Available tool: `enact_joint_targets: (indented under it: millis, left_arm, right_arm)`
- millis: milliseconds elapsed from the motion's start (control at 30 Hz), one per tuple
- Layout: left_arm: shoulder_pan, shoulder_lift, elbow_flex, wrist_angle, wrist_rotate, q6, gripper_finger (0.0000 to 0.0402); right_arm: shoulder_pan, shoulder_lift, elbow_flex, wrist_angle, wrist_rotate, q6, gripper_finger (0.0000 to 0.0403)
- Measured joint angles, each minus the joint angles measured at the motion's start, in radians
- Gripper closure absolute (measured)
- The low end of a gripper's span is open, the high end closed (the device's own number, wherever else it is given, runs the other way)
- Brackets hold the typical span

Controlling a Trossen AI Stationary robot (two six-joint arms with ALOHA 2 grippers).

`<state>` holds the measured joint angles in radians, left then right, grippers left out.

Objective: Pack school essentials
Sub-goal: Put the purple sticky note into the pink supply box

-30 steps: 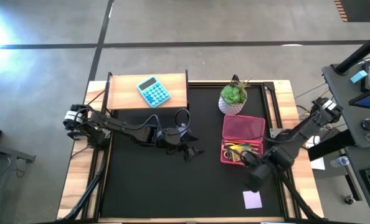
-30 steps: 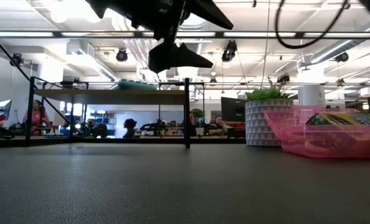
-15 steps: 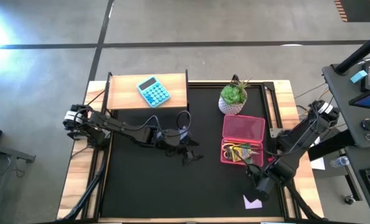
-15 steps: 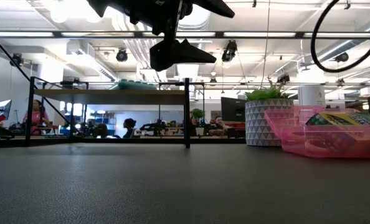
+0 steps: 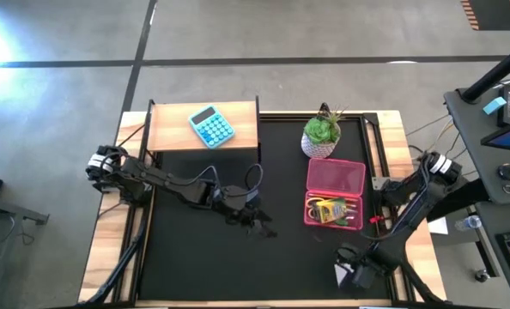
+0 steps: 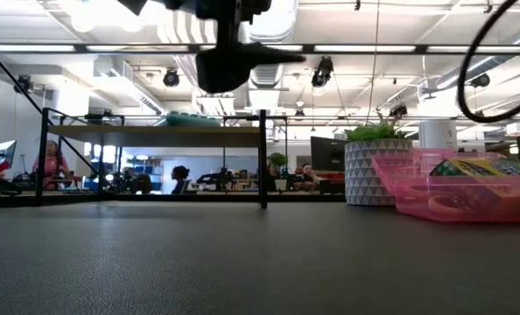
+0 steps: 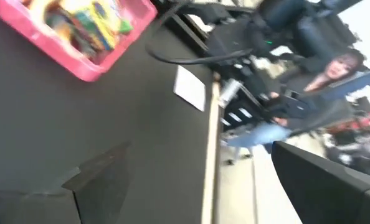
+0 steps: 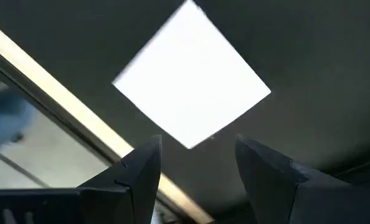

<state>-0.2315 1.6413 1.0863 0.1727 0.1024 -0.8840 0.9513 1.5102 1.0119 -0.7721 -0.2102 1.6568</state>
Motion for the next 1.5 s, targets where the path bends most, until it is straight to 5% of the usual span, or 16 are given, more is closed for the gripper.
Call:
enact_joint_targets:
  millis: [667,1200,1500]
  left_arm:
    - [-0.124,-0.002,0.000,0.293,-0.006,-0.037,0.0044]
    - [-0.123,-0.002,0.000,0.290,-0.007,-0.029,0.0044]
    - [-0.125,0.000,-0.006,0.260,0.025,-0.016,0.0044]
  right_arm:
    - [0.085,0.167,0.003,0.150,0.005,-0.031,0.0213]
    - [-0.005,0.145,-0.002,0.214,0.362,-0.164,0.0213]
    - [-0.063,0.090,0.000,0.225,0.394,-0.267,0.0213]
